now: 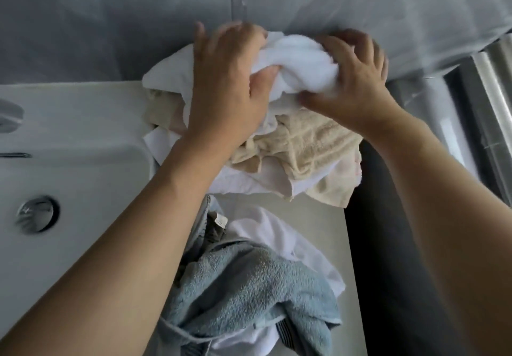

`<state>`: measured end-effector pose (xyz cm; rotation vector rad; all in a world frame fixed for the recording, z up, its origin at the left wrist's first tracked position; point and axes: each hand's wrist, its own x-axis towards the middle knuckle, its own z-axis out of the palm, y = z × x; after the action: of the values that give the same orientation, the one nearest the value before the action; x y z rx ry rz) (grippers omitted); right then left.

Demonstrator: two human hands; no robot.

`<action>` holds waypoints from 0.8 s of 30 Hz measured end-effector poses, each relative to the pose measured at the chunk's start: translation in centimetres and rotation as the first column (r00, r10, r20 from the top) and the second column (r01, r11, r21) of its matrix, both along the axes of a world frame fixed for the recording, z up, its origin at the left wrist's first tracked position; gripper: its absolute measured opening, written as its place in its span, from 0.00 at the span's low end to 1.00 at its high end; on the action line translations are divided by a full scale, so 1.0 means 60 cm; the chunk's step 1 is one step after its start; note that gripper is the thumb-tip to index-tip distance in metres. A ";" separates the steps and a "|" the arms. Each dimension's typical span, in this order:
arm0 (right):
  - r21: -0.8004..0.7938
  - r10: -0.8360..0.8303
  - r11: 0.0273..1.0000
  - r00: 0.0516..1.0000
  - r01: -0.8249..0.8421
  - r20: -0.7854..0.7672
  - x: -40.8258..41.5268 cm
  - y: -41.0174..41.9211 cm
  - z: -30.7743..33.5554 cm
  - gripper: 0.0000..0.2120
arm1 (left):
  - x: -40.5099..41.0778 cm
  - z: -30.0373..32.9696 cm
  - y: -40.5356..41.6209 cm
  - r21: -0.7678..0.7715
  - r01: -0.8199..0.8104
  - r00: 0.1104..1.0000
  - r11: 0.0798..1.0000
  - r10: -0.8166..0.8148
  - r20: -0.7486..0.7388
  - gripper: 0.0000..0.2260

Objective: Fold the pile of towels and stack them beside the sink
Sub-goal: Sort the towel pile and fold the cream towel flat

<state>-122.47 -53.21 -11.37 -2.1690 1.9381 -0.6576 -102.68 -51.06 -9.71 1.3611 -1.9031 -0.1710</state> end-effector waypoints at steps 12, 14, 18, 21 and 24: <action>0.225 0.035 0.935 0.704 -0.273 0.709 0.050 0.166 0.148 0.18 | 0.064 0.119 0.186 0.351 0.310 0.578 0.883 0.118 -0.808 0.06; 0.319 -0.003 0.861 0.624 -0.395 0.782 0.049 0.207 0.154 0.17 | 0.085 0.116 0.218 0.357 0.325 0.600 0.876 0.101 -0.794 0.06; 0.486 -0.224 0.666 0.470 -0.566 0.854 0.053 0.275 0.119 0.19 | 0.112 0.074 0.277 0.410 0.246 0.766 0.878 0.083 -0.638 0.17; 0.694 -0.479 0.492 0.503 -0.525 0.720 0.065 0.330 0.051 0.24 | 0.132 0.013 0.319 0.547 0.131 0.860 0.827 0.180 -0.478 0.14; 0.905 -0.542 0.343 0.734 -0.252 0.409 0.093 0.396 -0.029 0.34 | 0.136 -0.077 0.358 0.725 -0.094 0.987 0.683 0.157 -0.019 0.13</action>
<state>-116.90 -29.46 -13.13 -0.7893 1.4550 -0.1336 -94.50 -29.57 -14.35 1.9524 -1.7154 -0.9888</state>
